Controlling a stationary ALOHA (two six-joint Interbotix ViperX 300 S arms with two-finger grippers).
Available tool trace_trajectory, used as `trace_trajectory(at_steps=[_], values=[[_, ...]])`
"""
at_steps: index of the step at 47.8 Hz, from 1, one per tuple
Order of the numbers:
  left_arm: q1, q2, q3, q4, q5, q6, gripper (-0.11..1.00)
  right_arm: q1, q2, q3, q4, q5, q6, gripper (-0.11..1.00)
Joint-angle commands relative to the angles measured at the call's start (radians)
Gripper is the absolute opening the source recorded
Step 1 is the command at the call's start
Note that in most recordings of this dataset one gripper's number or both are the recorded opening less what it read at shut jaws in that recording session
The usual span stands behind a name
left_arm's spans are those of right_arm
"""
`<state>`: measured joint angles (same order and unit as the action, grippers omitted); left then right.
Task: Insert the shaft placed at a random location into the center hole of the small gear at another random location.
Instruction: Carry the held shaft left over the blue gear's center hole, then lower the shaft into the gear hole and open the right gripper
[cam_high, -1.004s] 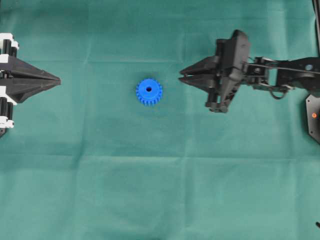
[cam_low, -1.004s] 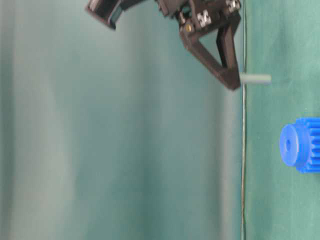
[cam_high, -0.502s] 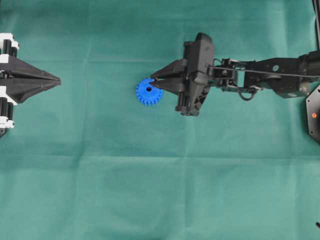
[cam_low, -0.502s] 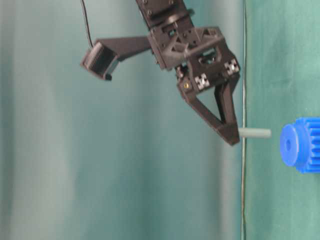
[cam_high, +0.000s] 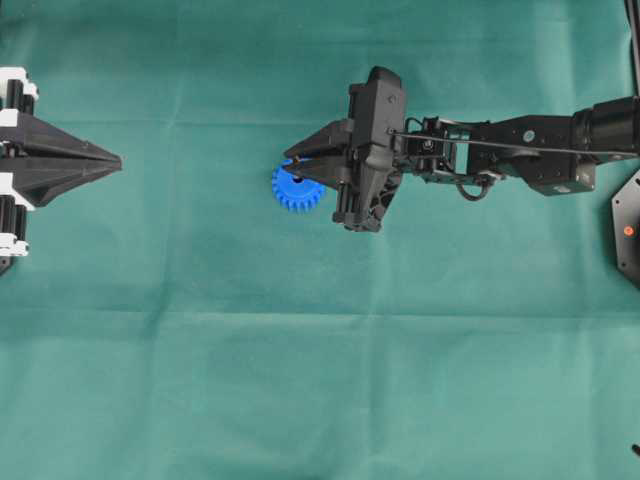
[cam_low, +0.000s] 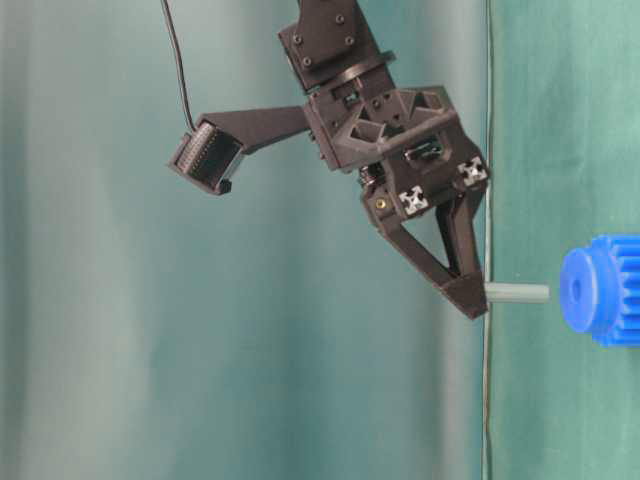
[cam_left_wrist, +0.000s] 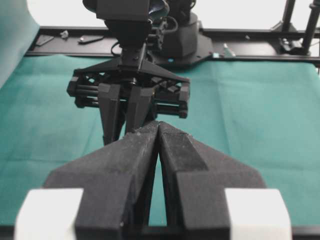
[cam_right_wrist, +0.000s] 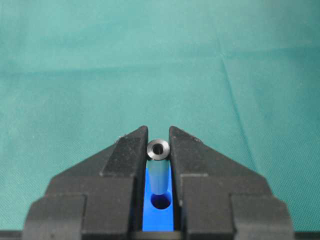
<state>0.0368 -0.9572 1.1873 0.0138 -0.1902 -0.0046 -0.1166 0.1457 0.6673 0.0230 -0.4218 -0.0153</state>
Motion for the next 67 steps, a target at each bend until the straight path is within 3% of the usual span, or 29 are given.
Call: trace_trajectory(at_steps=[1, 67], values=[[0.003, 0.008, -0.009, 0.002, -0.003, -0.002, 0.03, 0.003, -0.011, -0.023, -0.003, 0.0, -0.003, 0.13], [0.003, 0.008, -0.009, 0.002, -0.003, -0.002, 0.03, -0.002, 0.106, -0.035, 0.002, -0.029, -0.002, 0.13]])
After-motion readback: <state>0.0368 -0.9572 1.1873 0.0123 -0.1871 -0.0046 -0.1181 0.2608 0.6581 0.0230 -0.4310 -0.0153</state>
